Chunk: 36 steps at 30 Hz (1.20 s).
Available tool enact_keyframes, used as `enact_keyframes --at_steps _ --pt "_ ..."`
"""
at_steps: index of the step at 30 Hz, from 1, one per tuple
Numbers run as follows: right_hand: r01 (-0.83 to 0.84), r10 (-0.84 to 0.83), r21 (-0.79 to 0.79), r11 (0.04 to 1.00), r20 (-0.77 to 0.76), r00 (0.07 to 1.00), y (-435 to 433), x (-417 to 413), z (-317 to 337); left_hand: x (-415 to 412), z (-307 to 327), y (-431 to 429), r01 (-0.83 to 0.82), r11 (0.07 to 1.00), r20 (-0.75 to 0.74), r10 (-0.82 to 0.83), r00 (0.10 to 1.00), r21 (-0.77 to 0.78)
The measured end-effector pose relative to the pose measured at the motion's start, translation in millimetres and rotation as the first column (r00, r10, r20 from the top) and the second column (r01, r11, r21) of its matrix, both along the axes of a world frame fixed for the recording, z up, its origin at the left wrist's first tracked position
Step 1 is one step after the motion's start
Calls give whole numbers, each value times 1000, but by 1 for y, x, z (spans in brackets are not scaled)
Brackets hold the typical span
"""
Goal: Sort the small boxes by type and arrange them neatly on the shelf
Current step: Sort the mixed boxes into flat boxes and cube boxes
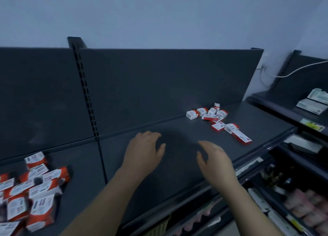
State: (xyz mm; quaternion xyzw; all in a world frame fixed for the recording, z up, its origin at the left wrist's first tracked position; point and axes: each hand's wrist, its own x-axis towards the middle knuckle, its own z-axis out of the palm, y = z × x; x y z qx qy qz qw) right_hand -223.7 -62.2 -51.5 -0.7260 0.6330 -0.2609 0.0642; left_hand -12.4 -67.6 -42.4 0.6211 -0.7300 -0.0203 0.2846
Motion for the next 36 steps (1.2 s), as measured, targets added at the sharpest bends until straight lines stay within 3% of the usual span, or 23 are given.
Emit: enact_keyframes --at_steps 13,23,29,36 --pt "130 -129 -12 991 84 988 -120 -69 4 -74 10 -146 79 993 106 -87 990 84" --pt "-7 7 9 1000 -10 1000 -241 -117 7 -144 -29 -253 54 990 114 -69 991 127" --pt "-108 107 -18 994 -45 993 -296 -130 -8 -159 -61 -282 27 983 224 -68 972 184" --pt "-133 133 12 991 -167 977 -341 -114 -34 -155 -70 -262 -32 993 -48 38 998 115"
